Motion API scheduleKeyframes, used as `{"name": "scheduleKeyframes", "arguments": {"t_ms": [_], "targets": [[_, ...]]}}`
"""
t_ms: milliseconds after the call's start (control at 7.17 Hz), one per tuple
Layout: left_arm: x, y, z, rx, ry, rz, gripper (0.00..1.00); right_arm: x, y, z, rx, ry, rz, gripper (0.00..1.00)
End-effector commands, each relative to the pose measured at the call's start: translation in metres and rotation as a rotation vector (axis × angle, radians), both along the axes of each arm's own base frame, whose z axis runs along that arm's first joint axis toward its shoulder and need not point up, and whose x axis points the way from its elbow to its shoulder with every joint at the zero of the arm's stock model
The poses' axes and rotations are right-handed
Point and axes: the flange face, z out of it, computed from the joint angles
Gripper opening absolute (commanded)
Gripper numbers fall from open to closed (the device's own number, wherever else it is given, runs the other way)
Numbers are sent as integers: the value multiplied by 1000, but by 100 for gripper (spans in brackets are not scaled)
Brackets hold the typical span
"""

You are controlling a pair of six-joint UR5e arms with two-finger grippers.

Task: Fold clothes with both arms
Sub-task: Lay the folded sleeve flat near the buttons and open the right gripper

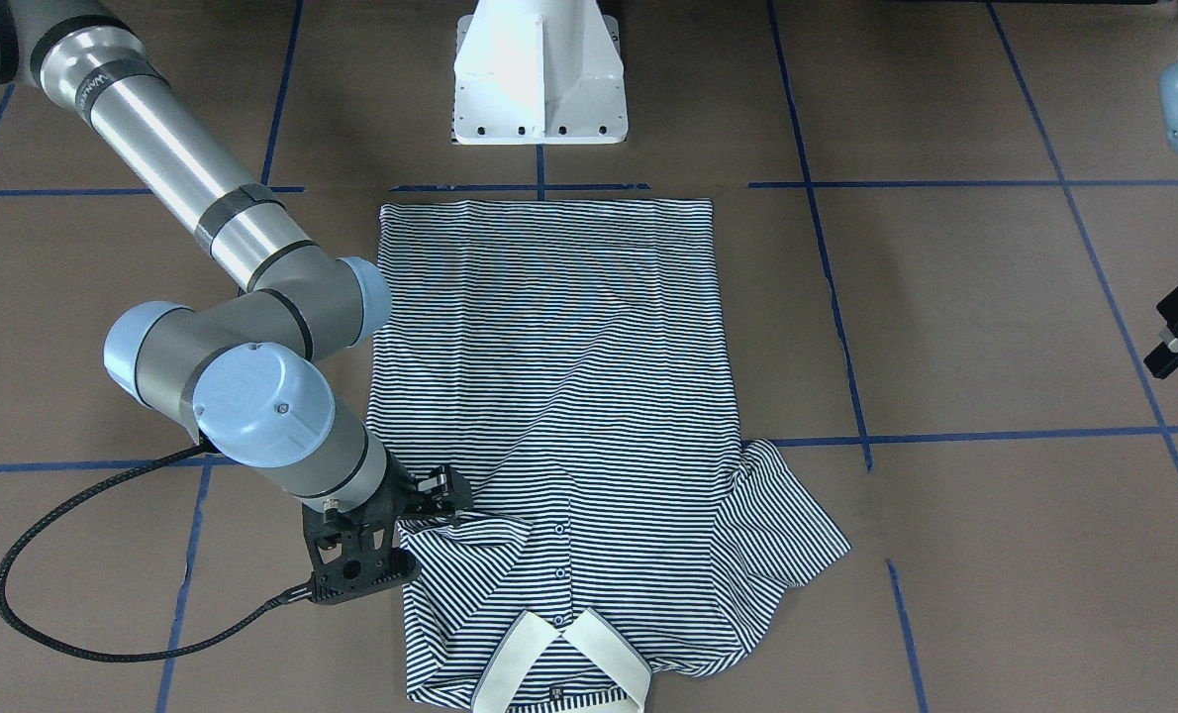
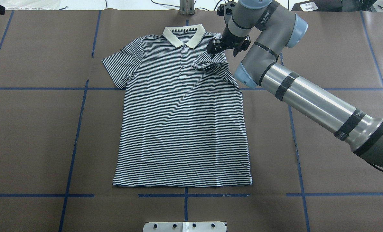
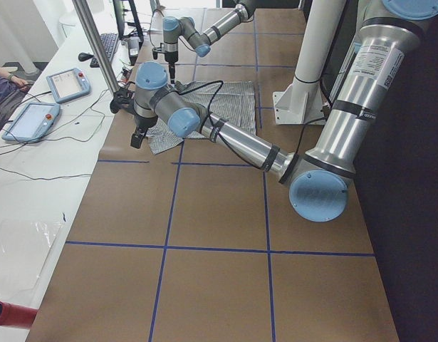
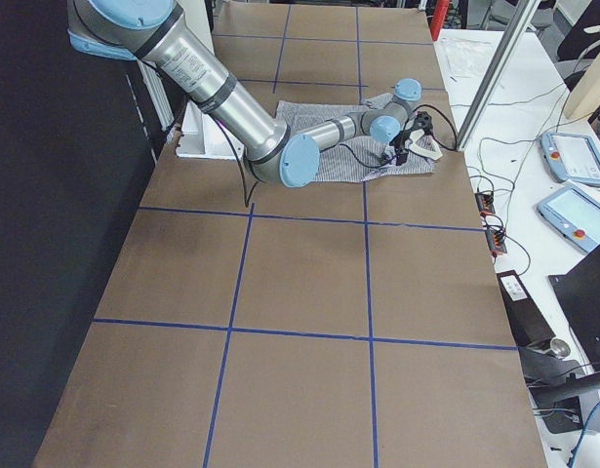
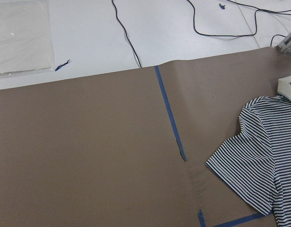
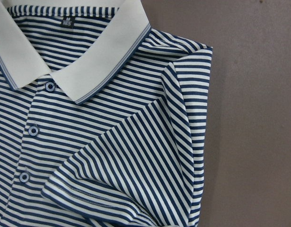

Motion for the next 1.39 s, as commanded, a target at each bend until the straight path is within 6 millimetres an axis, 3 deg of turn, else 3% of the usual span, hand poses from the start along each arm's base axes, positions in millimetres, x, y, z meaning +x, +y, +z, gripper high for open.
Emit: {"name": "scheduleKeyframes", "arguments": {"t_ms": [0, 697, 836, 1255], "targets": [[0, 0, 1, 0, 1, 1, 100, -6, 3, 4, -1, 3, -17, 100], [0, 0, 0, 3, 1, 1, 100, -28, 14, 13, -13, 15, -48, 100], [0, -1, 0, 3, 1, 2, 100, -32, 17, 6, -8, 10, -52, 100], [0, -3, 1, 3, -1, 1, 100, -64, 42, 3, -12, 8, -92, 100]]}}
